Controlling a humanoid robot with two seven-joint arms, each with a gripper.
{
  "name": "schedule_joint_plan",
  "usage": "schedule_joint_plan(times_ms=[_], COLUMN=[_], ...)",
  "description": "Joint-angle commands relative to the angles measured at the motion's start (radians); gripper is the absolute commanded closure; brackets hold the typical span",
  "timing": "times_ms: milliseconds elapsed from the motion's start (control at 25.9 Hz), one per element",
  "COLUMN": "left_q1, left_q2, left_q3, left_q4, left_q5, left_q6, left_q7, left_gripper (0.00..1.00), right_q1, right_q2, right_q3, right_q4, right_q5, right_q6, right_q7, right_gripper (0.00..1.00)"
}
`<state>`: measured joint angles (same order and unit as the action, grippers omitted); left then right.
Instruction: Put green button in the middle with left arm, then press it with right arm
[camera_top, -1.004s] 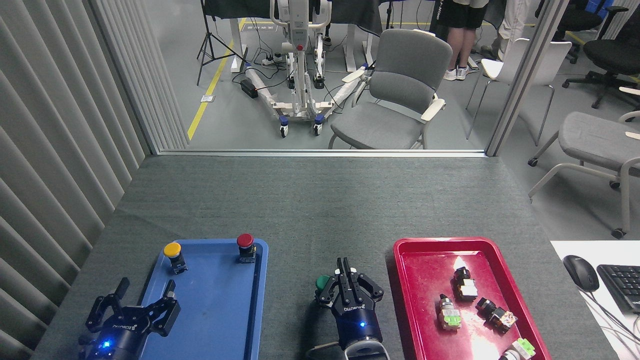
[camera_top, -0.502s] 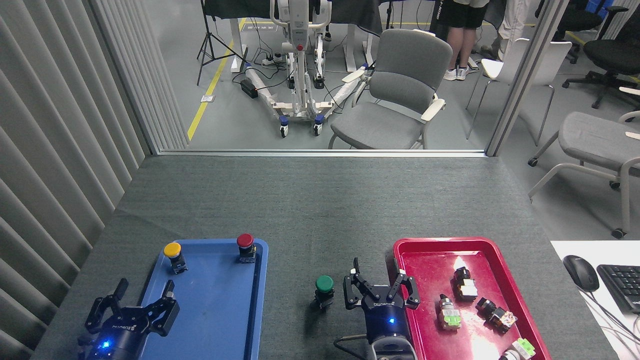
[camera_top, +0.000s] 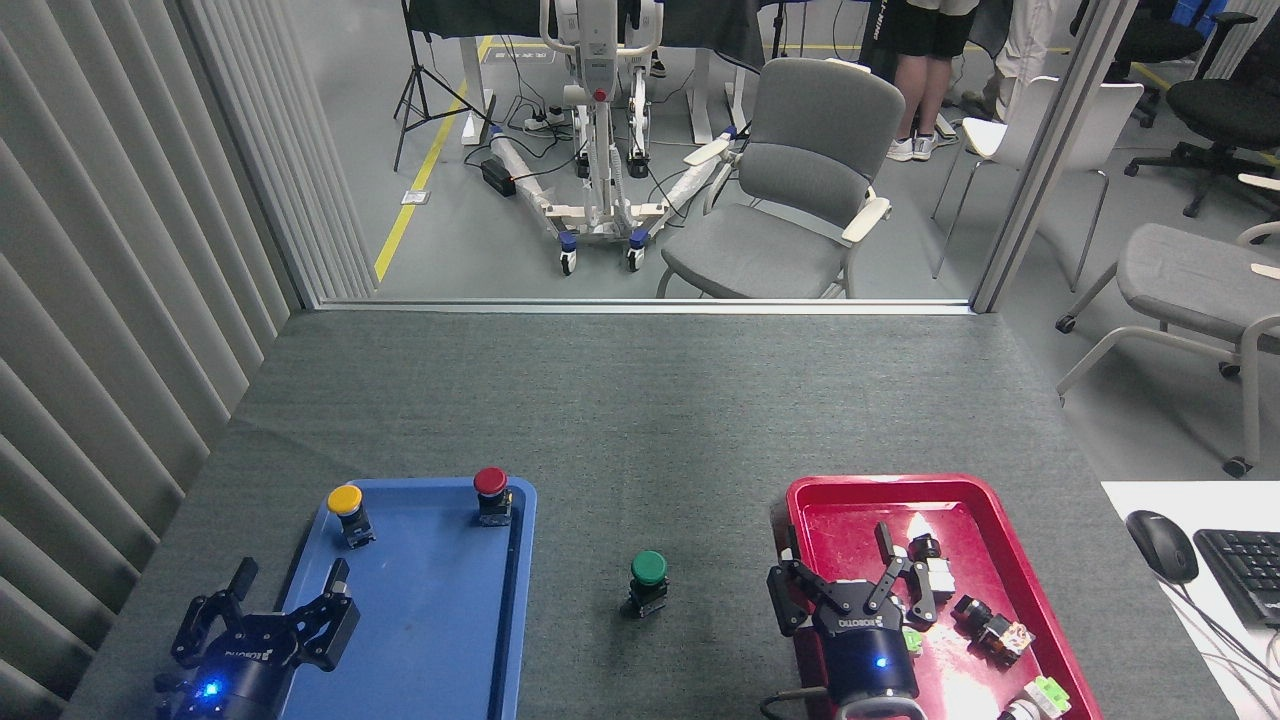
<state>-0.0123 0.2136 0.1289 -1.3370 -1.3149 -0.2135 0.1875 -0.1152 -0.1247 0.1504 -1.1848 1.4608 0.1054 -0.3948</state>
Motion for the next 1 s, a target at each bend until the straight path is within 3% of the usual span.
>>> schedule_joint_plan(times_ms=[0, 232, 386, 966], left_q1=[0.0, -0.021, -0.038, -0.051], left_q2=[-0.003, -0.003, 0.0, -0.002], left_q3=[0.0, 0.0, 0.001, 0.0], left_q4=[-0.001, 0.019, 0.025, 0.01], left_q5=[0.0, 0.002, 0.002, 0.032], left_q6=[0.003, 0.008, 0.005, 0.011], left_q7=[-0.002, -0.002, -0.005, -0.005], left_gripper=[0.01, 0.01, 0.01, 0.01], right_q1=[0.023, 0.034, 0.058, 0.078], right_q2=[-0.016, -0.035, -0.036, -0.033], right_q3=[-0.025, -0.032, -0.055, -0.054], right_q4=[-0.036, -0.05, -0.113, -0.137], right_q5=[-0.01, -0.059, -0.1, -0.102], right_q6=[0.016, -0.009, -0.009, -0.013], right_q7=[0.005, 0.039, 0.097, 0.099], right_gripper=[0.0, 0.0, 0.0, 0.0])
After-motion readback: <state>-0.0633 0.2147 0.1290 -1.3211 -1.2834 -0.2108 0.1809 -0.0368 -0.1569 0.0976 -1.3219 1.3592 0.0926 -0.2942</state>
